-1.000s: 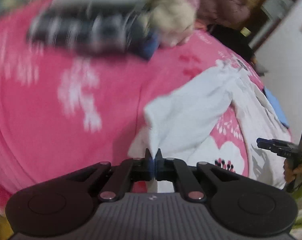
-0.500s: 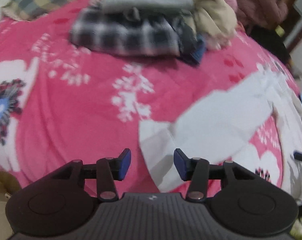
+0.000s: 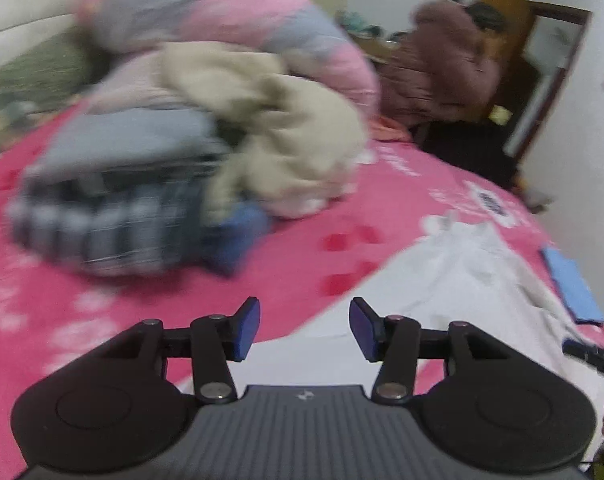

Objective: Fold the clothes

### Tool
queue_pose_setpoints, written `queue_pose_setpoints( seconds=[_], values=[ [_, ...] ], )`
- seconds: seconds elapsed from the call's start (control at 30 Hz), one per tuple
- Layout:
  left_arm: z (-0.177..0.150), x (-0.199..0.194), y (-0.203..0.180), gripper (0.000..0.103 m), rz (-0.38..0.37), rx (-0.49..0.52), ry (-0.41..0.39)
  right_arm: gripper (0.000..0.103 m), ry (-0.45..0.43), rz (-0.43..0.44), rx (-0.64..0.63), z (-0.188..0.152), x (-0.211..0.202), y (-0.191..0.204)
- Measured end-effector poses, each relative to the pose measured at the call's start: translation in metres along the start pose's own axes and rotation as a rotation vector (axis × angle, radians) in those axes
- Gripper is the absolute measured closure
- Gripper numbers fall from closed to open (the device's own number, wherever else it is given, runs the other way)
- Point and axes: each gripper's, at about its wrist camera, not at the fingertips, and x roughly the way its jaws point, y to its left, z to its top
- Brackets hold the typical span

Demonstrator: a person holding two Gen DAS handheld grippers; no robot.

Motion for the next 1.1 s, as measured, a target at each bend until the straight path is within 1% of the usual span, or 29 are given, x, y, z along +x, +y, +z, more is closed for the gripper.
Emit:
queue_pose_setpoints(
  seconds=[0.1, 0.13, 0.23, 0.3, 0.4, 0.53, 0.57, 0.63, 0.7, 0.8, 0.87, 0.97, 1.0, 1.07, 1.1],
  values=[
    [0.001, 0.041, -0.044, 0.052, -0.06, 0.046, -0.007, 0.072, -0.031, -0.048, -0.041, 0.034, -0.007, -0.012],
    [0.004, 0.058, -0.055, 0.052, -0.068, 0.047, 0.005, 0.072, -0.031, -0.063, -0.057, 0.046, -0.007, -0.015],
    [0.015, 0.107, -0.085, 0.052, -0.101, 0.045, 0.045, 0.072, -0.014, -0.082, -0.079, 0.085, 0.001, -0.033],
    [0.022, 0.14, -0.102, 0.052, -0.097, 0.07, 0.068, 0.072, 0.004, -0.083, -0.064, 0.108, 0.013, -0.05],
    [0.029, 0.189, -0.123, 0.05, -0.071, 0.103, 0.104, 0.072, 0.048, -0.072, 0.025, 0.132, 0.049, -0.086],
    [0.03, 0.247, -0.142, 0.05, -0.044, 0.122, 0.145, 0.072, 0.112, -0.072, 0.164, 0.139, 0.119, -0.133],
    [0.03, 0.259, -0.145, 0.05, -0.047, 0.112, 0.152, 0.072, 0.126, -0.08, 0.201, 0.139, 0.137, -0.145],
    [0.031, 0.277, -0.148, 0.05, -0.043, 0.099, 0.15, 0.072, 0.144, -0.098, 0.286, 0.139, 0.169, -0.166],
    [0.032, 0.292, -0.153, 0.05, -0.024, 0.116, 0.138, 0.072, 0.157, -0.109, 0.373, 0.138, 0.198, -0.185],
    [0.033, 0.305, -0.157, 0.05, 0.002, 0.134, 0.112, 0.072, 0.173, -0.137, 0.482, 0.138, 0.23, -0.21],
    [0.032, 0.311, -0.157, 0.05, 0.008, 0.131, 0.094, 0.072, 0.173, -0.167, 0.502, 0.139, 0.244, -0.217],
    [0.028, 0.316, -0.154, 0.049, 0.013, 0.12, 0.072, 0.072, 0.157, -0.193, 0.484, 0.14, 0.262, -0.217],
    [0.027, 0.317, -0.153, 0.049, 0.015, 0.117, 0.065, 0.074, 0.151, -0.198, 0.471, 0.139, 0.266, -0.215],
    [0.022, 0.318, -0.152, 0.049, 0.019, 0.109, 0.043, 0.084, 0.141, -0.209, 0.425, 0.139, 0.272, -0.21],
    [0.02, 0.317, -0.152, 0.049, 0.022, 0.104, 0.029, 0.096, 0.136, -0.217, 0.4, 0.139, 0.274, -0.207]
  ],
)
